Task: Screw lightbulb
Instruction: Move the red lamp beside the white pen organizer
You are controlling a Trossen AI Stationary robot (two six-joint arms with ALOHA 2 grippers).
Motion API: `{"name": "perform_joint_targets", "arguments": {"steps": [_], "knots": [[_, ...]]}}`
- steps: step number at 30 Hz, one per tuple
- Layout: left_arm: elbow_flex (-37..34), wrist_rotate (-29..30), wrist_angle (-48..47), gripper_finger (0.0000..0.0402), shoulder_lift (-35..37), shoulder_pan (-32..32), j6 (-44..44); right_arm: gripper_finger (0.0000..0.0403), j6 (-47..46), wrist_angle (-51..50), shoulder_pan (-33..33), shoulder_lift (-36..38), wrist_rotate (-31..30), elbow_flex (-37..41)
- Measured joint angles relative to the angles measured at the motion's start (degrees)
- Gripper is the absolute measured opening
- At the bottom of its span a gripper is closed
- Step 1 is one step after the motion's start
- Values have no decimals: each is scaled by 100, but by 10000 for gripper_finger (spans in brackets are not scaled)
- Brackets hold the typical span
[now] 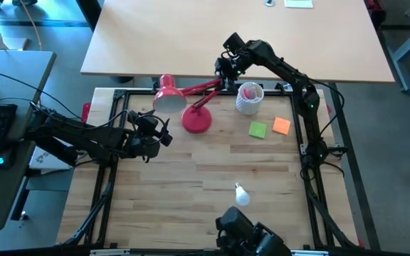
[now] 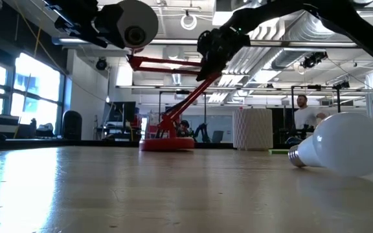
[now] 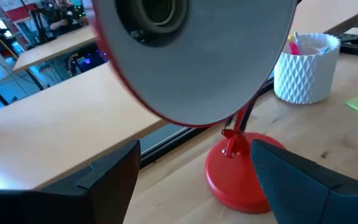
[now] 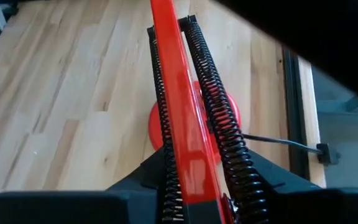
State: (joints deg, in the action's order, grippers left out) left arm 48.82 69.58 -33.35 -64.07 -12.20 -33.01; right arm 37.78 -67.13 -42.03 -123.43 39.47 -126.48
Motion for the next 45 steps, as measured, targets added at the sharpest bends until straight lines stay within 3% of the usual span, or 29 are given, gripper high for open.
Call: {"name": "perform_joint_targets", "arguments": {"steps": [12,19,26,32,38,45], "knots": [[-2,81,-23,297,0,-191,-36,115,-145,270,22,55,-49,560],[-2,110,5,297,0,-221,-83,194,-326,449,20,50,-151,742],[-2,144,89,297,0,-208,-63,244,-497,482,-33,-10,-226,388],[-2,142,443,297,0,-254,213,248,-608,516,-186,-12,-236,-145],[-2,153,139,297,0,-261,11,247,-959,614,-392,16,-125,-860],[-2,146,-455,297,2,-293,-706,247,-1199,1103,-598,677,-171,-440]]}}
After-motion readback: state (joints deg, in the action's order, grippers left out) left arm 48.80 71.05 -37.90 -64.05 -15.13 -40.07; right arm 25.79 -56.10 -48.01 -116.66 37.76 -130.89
